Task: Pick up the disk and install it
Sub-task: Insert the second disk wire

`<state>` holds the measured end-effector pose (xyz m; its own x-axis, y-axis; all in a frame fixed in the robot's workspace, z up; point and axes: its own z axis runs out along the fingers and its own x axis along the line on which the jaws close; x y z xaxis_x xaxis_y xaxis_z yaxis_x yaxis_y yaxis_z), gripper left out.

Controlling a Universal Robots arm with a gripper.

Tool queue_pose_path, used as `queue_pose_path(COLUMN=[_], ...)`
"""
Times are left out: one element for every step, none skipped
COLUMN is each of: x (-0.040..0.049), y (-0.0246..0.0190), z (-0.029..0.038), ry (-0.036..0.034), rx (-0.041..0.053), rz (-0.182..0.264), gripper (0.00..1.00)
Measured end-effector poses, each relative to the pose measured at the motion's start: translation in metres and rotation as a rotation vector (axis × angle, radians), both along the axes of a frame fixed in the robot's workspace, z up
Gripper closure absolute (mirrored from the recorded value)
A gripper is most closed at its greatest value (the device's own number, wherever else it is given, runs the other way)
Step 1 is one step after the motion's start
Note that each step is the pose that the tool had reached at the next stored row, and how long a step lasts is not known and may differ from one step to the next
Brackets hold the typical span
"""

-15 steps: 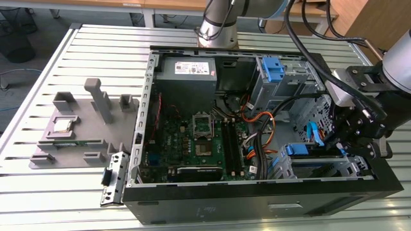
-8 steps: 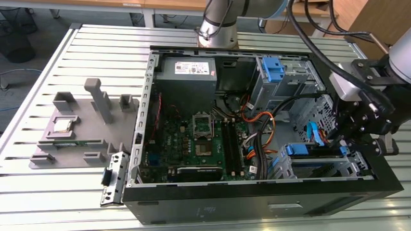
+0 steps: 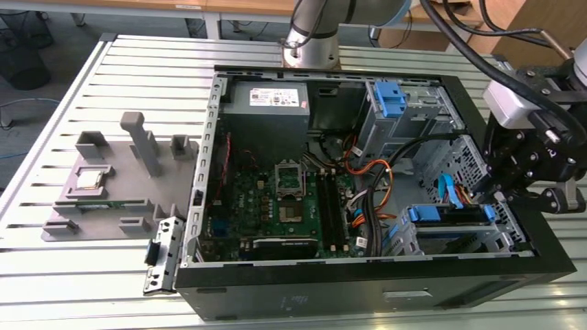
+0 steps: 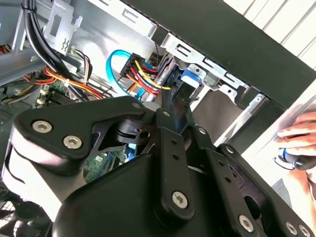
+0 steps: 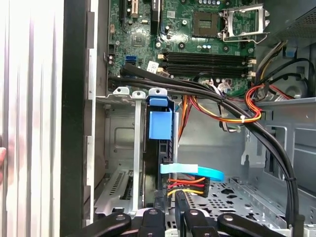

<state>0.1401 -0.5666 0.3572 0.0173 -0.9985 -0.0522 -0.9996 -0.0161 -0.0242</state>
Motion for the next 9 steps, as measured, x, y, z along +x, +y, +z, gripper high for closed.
queue_pose_path(x=[0.0,0.0,0.0,0.0,0.0,0.0001,0.0001,0.0001,0.0001], y=[0.0,0.0,0.0,0.0,0.0,0.0,-0.0001,0.0,0.0], z=[0.0004,0.0003,0.0004,0.0004,0.0005,0.0003,0.0002,0.0002,0.0002], ry=[0.0,0.0,0.0,0.0,0.0005,0.0063,0.0153,0.0181,0.0183], rx=[0.0002,0.0008,0.0012,0.0014,0.0016,0.0018,0.0018,0.0017,0.0017], rz=[0.0,0.0,0.0,0.0,0.0,0.0,0.0,0.0,0.0], gripper=[0.77,0.77,0.77,0.77,0.77,0.77,0.77,0.77,0.77])
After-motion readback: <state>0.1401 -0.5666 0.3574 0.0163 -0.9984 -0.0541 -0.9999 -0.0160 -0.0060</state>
